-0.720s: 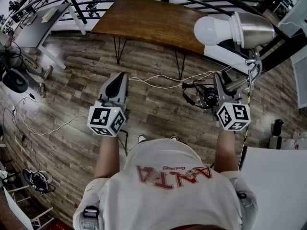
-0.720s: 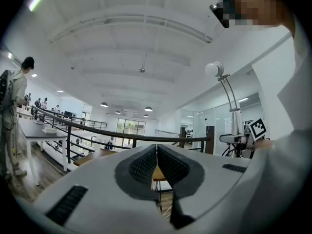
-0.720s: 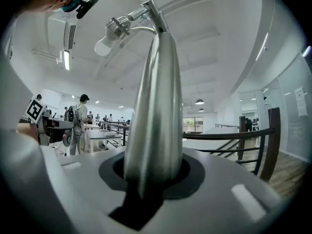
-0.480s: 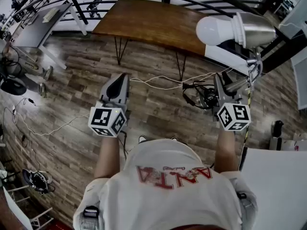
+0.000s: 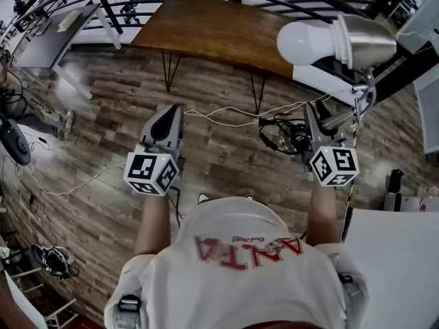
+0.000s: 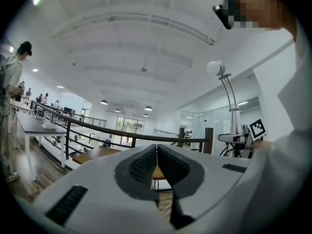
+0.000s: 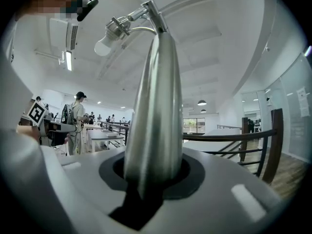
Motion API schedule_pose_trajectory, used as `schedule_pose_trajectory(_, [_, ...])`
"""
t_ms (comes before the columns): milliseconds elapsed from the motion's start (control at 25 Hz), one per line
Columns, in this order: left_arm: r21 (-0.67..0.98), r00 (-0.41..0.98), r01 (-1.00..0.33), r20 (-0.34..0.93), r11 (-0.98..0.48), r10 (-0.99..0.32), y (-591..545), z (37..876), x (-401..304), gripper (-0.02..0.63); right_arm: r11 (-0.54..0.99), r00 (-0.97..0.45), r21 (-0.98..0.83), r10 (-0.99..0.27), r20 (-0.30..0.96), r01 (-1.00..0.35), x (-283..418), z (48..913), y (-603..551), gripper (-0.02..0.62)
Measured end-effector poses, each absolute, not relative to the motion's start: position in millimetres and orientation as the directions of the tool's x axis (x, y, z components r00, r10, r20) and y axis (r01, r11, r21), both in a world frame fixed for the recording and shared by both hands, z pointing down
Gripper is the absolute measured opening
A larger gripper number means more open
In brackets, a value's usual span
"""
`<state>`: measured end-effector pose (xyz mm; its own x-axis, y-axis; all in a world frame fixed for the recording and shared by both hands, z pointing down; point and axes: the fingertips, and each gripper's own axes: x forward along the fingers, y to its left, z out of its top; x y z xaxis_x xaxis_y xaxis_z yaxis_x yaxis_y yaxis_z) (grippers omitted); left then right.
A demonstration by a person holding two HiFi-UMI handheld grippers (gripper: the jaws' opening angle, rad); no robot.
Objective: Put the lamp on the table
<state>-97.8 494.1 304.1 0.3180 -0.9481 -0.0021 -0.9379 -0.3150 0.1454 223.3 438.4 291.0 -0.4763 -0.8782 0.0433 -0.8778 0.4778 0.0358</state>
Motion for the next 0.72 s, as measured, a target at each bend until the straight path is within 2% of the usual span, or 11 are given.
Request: schedule_pose_trajectory(720, [0.154,0.393,-0.908,-0.005,-0.389,-0.920,464,319,-170,0.012,0.442,-0.441,0.040,-0.897,0.040,-0.896,147,296,423,0.117])
